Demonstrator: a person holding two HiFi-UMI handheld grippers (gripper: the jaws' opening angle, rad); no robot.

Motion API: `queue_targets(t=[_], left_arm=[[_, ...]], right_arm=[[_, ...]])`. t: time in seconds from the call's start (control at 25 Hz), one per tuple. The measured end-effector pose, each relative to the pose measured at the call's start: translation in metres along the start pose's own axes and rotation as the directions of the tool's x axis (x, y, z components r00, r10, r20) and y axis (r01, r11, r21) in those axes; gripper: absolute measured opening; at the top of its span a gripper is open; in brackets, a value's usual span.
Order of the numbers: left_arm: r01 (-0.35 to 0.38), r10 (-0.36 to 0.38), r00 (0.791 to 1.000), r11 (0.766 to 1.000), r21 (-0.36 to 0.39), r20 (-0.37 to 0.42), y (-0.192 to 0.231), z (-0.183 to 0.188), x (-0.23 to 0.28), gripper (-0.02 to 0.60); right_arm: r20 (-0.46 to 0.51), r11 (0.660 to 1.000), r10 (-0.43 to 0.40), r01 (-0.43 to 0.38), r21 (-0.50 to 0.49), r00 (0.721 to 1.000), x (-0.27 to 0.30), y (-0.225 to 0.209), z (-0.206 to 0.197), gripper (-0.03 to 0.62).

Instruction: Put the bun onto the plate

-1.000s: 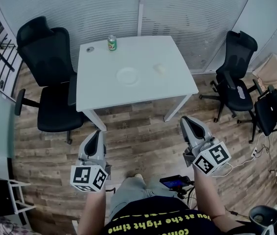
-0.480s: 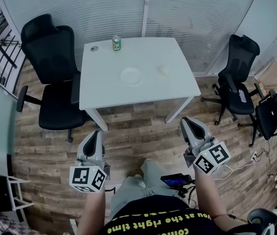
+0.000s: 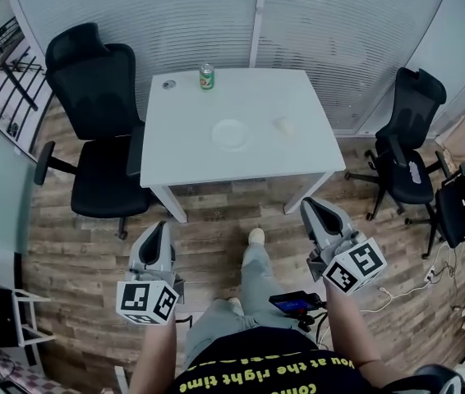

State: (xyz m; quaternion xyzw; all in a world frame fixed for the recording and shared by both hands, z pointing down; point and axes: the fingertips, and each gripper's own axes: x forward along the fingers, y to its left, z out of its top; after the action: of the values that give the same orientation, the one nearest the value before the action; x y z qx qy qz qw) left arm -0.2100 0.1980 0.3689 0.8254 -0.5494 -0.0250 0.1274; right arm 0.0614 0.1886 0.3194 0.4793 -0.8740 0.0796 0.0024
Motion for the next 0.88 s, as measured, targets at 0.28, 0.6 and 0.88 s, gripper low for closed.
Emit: queue_targets(t=[0.28,0.6,0.88], left_arm=[[-0.035,0.035,0.999,0.999,-0.001,0.01,0.003,0.001,0.02,0.001],[-0.059,0.059,0.998,0.998,0.002,0.02,0.007,0.008,0.054,0.001],[-0.045,0.044,0.999,0.999,0.008,0.013,0.003,0.008,0.098,0.0]], right_arm=[[0.011,0.999,0.037,-0.037,0.008,0.999,0.025,-0.018,0.0,0.006],[0.01,0.998,0.068,-0.068,0.013,0.998,0.055,-0.046,0.006,0.006],[0.015,0.997,0.067,-0.067,0.03,0.998,0.076,-0.073,0.004,0.006]])
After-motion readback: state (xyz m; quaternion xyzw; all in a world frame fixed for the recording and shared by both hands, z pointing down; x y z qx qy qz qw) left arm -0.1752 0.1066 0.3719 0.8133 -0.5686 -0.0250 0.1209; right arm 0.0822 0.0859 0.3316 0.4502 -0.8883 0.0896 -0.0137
